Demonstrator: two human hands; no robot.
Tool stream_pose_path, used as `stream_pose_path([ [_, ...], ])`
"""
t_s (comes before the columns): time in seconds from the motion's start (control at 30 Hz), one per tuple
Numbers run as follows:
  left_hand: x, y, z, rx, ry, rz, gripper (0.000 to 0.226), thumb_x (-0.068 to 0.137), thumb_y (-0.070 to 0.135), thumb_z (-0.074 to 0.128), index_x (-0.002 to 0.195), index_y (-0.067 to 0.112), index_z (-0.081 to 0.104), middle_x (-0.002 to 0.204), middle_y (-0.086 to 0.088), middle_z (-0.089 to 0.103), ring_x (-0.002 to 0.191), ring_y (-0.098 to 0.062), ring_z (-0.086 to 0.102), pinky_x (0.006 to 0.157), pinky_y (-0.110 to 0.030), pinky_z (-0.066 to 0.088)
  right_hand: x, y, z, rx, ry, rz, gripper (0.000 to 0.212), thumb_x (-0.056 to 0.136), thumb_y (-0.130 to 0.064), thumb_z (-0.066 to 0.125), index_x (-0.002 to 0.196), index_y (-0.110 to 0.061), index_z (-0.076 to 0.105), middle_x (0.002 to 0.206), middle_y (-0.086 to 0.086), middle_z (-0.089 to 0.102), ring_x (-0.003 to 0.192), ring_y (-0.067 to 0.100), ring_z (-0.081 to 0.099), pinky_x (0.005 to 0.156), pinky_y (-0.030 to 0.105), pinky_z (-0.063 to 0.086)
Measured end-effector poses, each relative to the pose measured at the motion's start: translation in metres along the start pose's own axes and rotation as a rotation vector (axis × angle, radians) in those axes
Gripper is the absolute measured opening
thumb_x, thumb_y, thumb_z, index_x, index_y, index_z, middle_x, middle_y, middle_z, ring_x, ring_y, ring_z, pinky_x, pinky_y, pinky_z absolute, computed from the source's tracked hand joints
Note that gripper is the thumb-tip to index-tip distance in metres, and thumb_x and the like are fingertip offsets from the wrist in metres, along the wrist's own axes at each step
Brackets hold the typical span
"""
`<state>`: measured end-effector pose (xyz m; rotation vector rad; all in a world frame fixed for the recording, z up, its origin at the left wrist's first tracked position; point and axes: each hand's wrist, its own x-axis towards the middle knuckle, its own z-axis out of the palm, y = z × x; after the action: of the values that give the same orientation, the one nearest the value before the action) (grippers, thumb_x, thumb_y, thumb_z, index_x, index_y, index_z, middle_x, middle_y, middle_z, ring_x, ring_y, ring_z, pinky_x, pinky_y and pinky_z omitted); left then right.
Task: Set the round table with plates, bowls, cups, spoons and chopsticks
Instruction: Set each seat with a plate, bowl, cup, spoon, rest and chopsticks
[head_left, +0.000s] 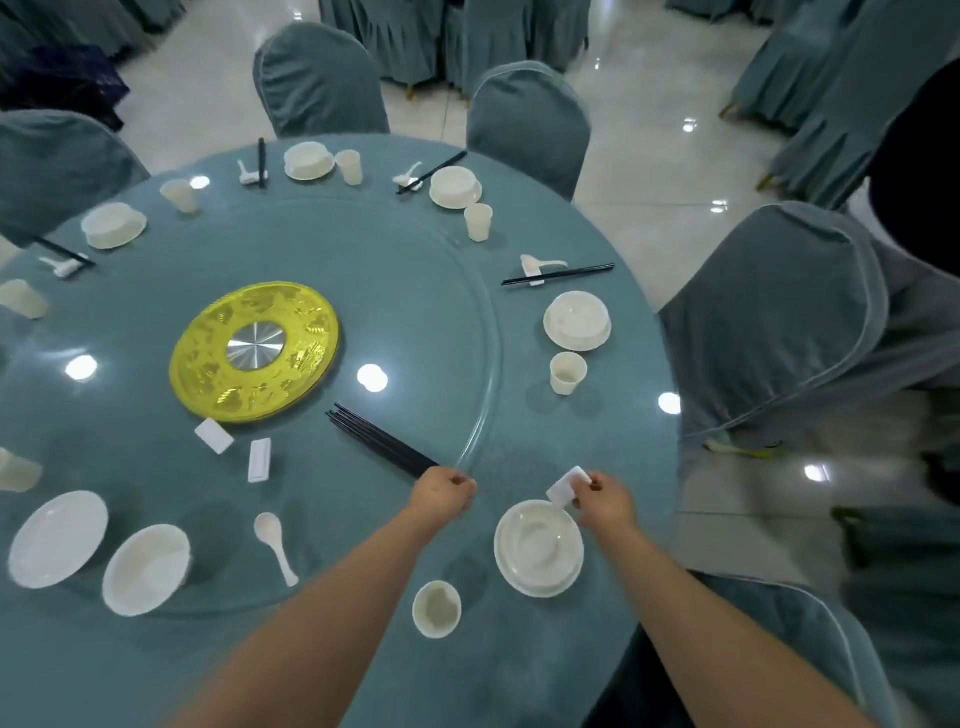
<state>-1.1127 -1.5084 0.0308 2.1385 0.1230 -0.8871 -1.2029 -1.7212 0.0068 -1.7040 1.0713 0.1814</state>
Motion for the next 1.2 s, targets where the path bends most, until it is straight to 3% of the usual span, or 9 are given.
stream_pose_path([
  [0.13,0.015,0.008,-0.002,0.113,0.053,0.018,0.016,0.084,0.021,0.059,0.072,0.017,0.069,0.068,-0.001,0.067,0.064,-0.017,0.06,0.059,-0.018,0.048,0.017,-0.003,0.002,-0.027,0.047,0.009,0.021,0.096,-0.01,0.051,0.105,0.002,0.066,0.101,0.021,0.067,0.095,0.036,0.066,0.086,0.049,0.053],
  [0.2,0.025,0.011,-0.006,0.194,0.073,0.025,0.016,0.086,0.023,0.057,0.086,0.017,0.072,0.082,-0.003,0.072,0.08,-0.02,0.065,0.073,-0.024,0.053,0.026,-0.007,0.006,-0.031,0.065,0.031,0.019,0.093,-0.002,0.046,0.098,0.005,0.063,0.098,0.022,0.064,0.088,0.034,0.062,0.082,0.048,0.052],
  [0.3,0.037,0.018,-0.011,0.286,0.096,0.082,0.019,0.088,0.021,0.054,0.094,0.018,0.072,0.088,-0.003,0.072,0.087,-0.022,0.065,0.078,-0.025,0.052,0.038,-0.015,0.012,-0.067,0.03,0.037,0.018,0.09,0.001,0.042,0.089,-0.004,0.059,0.091,0.014,0.056,0.086,0.026,0.052,0.077,0.036,0.045],
  [0.4,0.055,0.023,-0.016,0.476,0.079,0.189,0.026,0.089,0.014,0.045,0.098,0.013,0.07,0.098,-0.009,0.07,0.095,-0.028,0.065,0.083,-0.032,0.052,0.052,-0.021,0.022,-0.139,0.014,0.019,0.026,0.094,-0.007,0.047,0.118,-0.009,0.059,0.113,0.011,0.058,0.108,0.027,0.056,0.092,0.033,0.043],
  [0.47,0.064,0.024,-0.018,0.605,0.035,0.247,0.028,0.088,0.012,0.043,0.105,0.012,0.065,0.111,-0.01,0.065,0.104,-0.031,0.061,0.088,-0.038,0.051,0.059,-0.023,0.026,-0.179,0.043,0.034,0.03,0.094,-0.013,0.054,0.124,-0.007,0.055,0.119,0.013,0.062,0.111,0.031,0.058,0.09,0.033,0.043],
  [0.57,0.081,0.02,-0.019,0.818,-0.03,0.27,0.035,0.089,0.012,0.046,0.123,0.015,0.055,0.138,-0.001,0.049,0.122,-0.026,0.052,0.099,-0.038,0.044,0.074,-0.023,0.037,-0.23,0.04,0.047,0.022,0.091,-0.019,0.059,0.11,-0.006,0.057,0.109,0.015,0.066,0.1,0.031,0.061,0.081,0.033,0.044],
  [0.67,0.089,0.011,-0.016,0.959,-0.024,0.268,0.047,0.085,0.014,0.051,0.132,0.017,0.049,0.154,0.003,0.033,0.13,-0.021,0.048,0.106,-0.038,0.036,0.083,-0.022,0.045,-0.28,0.04,0.014,0.02,0.09,-0.018,0.062,0.106,-0.005,0.062,0.108,0.016,0.067,0.1,0.031,0.062,0.083,0.033,0.045],
  [0.87,0.098,-0.002,-0.01,1.053,-0.009,0.301,0.055,0.087,0.015,0.046,0.141,0.016,0.044,0.16,-0.001,0.024,0.142,-0.015,0.034,0.113,-0.04,0.028,0.092,-0.026,0.053,-0.374,0.062,0.009,0.028,0.092,-0.02,0.061,0.117,-0.009,0.064,0.12,0.013,0.065,0.113,0.031,0.059,0.094,0.034,0.044],
  [1.2,0.099,-0.01,-0.009,1.122,-0.062,0.299,0.061,0.089,0.017,0.046,0.147,0.009,0.034,0.161,-0.008,0.018,0.145,-0.02,0.027,0.118,-0.049,0.014,0.089,-0.029,0.059,-0.313,0.169,0.01,0.024,0.091,-0.02,0.063,0.106,-0.002,0.065,0.11,0.016,0.068,0.103,0.032,0.061,0.087,0.033,0.044],
])
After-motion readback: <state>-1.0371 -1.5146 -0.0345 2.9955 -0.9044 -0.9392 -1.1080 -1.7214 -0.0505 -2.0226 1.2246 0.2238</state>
